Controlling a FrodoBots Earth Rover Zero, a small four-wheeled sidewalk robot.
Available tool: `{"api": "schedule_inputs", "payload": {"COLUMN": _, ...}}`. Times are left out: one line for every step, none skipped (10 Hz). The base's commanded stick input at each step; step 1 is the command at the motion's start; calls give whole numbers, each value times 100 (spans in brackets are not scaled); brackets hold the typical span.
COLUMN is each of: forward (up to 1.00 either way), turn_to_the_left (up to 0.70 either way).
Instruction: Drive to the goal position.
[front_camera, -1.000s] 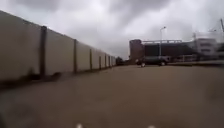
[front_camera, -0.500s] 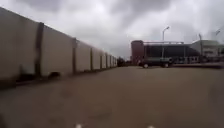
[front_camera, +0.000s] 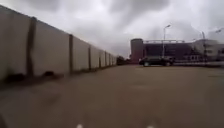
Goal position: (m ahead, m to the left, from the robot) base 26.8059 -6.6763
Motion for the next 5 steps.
{"api": "schedule_inputs", "payload": {"forward": 100, "turn_to_the_left": 5}}
{"api": "schedule_inputs", "payload": {"forward": 100, "turn_to_the_left": 5}}
{"api": "schedule_inputs", "payload": {"forward": 100, "turn_to_the_left": 5}}
{"api": "schedule_inputs", "payload": {"forward": 100, "turn_to_the_left": -12}}
{"api": "schedule_inputs", "payload": {"forward": 100, "turn_to_the_left": -31}}
